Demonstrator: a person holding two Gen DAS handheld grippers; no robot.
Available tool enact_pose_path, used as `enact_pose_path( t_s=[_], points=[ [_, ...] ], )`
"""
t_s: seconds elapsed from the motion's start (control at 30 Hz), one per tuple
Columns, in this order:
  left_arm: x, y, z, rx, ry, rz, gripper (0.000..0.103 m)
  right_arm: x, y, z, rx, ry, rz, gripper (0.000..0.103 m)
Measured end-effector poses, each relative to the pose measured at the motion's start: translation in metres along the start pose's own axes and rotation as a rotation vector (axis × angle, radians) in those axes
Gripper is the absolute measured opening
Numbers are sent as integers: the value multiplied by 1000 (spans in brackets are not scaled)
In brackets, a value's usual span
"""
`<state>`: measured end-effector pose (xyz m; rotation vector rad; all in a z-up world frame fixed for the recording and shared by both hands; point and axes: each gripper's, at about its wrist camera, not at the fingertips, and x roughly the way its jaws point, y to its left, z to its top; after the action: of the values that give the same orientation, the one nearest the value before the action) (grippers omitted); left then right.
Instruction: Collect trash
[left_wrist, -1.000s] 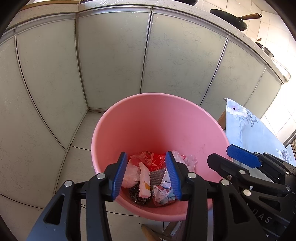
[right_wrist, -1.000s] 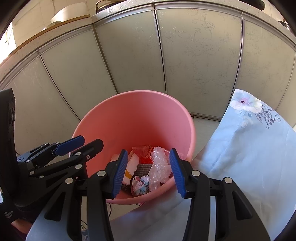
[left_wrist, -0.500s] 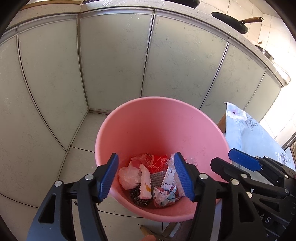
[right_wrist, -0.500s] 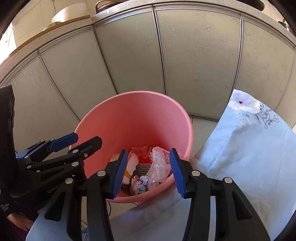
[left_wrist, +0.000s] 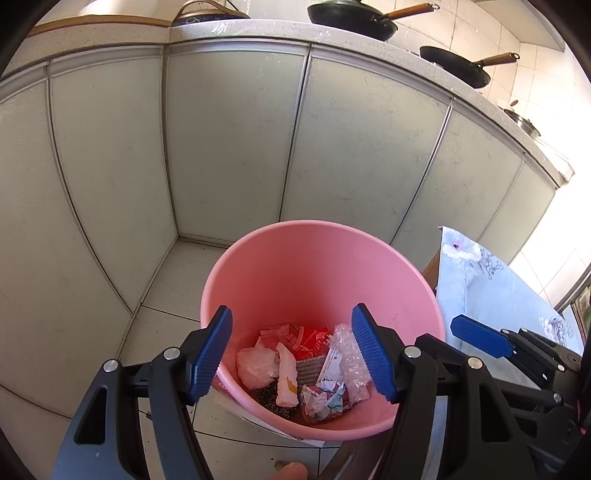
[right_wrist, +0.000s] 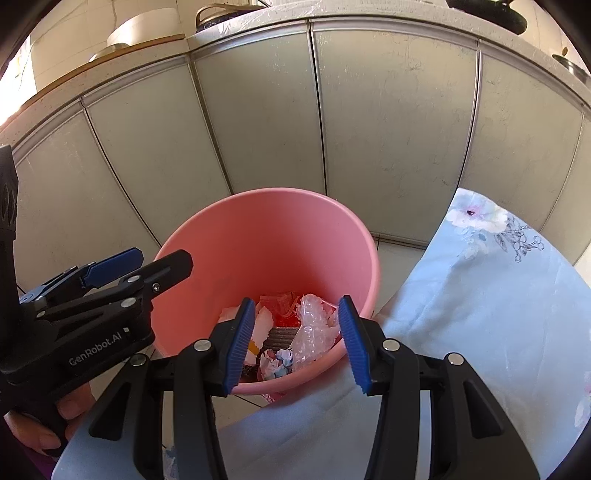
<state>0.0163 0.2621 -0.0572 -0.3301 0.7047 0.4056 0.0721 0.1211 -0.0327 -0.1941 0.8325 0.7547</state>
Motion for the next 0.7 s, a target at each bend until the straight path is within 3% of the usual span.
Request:
enact_pose_path(
  t_s=[0.33,0.47,0.7],
  points=[
    [-20,-9,-1,12,-23,35,62,-23,13,-8,-26,-51,-43,48],
    [-28,-12,-3,10,-36,52,60,-30,11,-10,-9,-63,-58,56],
    [-40,-17,-6,20,-51,66,58,-39,9,-16,18,-84,-76,58]
  ],
)
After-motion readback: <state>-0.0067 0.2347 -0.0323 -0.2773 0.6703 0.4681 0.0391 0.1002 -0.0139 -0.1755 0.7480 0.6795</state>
